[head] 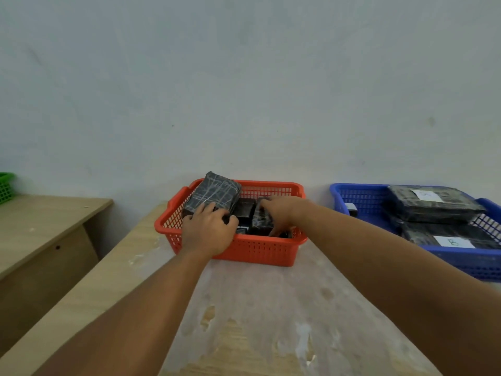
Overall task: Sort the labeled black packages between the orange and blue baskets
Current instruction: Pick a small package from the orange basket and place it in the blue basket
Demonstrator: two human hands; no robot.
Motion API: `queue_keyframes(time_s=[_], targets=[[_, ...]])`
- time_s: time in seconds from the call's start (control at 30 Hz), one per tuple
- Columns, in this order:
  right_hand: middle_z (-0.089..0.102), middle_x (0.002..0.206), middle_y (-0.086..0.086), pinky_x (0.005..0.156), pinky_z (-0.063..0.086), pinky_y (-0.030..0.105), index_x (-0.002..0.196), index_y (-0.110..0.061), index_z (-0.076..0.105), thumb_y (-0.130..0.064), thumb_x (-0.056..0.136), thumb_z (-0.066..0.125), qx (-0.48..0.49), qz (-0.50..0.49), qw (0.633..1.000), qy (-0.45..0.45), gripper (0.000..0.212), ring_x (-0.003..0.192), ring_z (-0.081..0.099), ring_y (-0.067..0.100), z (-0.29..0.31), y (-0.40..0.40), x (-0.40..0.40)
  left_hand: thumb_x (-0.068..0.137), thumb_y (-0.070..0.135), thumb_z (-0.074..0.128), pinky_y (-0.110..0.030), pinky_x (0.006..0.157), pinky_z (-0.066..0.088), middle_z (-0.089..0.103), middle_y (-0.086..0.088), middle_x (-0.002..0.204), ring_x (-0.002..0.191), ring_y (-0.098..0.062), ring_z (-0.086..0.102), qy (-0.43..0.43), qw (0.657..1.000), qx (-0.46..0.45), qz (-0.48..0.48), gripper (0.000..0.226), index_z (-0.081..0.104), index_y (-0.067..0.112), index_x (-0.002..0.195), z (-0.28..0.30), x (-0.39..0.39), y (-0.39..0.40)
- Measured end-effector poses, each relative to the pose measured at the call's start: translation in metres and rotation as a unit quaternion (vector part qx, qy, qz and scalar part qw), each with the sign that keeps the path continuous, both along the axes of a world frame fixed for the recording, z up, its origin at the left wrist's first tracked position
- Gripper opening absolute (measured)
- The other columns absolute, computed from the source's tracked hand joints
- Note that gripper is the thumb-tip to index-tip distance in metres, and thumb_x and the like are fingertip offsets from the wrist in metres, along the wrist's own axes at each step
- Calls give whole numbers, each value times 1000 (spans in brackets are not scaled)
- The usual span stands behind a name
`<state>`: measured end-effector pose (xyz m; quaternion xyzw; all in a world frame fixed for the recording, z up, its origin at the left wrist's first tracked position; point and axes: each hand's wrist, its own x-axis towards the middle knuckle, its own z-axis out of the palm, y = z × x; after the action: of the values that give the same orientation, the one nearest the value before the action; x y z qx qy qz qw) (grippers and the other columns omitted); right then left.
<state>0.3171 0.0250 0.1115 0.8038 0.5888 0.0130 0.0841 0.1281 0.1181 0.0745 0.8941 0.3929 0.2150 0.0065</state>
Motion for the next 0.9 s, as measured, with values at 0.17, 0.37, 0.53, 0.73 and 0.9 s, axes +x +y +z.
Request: queue_keyframes(time_s=[0.17,0.37,0.53,0.73,0.9], targets=[[41,143,12,93,52,48,148,-18,28,-46,65,87,11,-10,999,-32,106,121,53,34,-6,2,-5,88,68,16,-36,73,44,64,6,90,91,-18,61,-43,998,12,-52,63,65,29,86,1,-6,-3],[45,138,15,92,53,47,149,-16,23,-33,65,88,38,-10,999,-7,108,118,55,36,-14,2,-7,64,101,18,-28,48,35,58,9,60,55,-5,56,46,983,3,-179,83,57,28,65,5,-23,3],[55,118,9,80,54,41,134,-13,32,-46,62,81,102,46,994,19,94,104,59,30,-1,-8,-9,58,104,19,-25,44,30,54,11,51,47,-1,51,53,981,90,-165,83,54,28,60,-6,-19,-1],[54,103,4,71,44,36,119,-19,39,-47,75,57,305,-21,943,133,55,87,57,28,51,-23,17,66,100,14,-24,44,32,55,8,51,46,-5,53,35,982,86,-162,85,55,26,61,-7,-18,1],[59,114,12,86,46,39,117,-11,54,-28,98,44,271,-44,954,122,27,104,56,29,57,-19,46,72,95,6,-25,46,33,56,7,54,50,-5,53,26,982,79,-168,85,55,26,63,-7,-19,0]])
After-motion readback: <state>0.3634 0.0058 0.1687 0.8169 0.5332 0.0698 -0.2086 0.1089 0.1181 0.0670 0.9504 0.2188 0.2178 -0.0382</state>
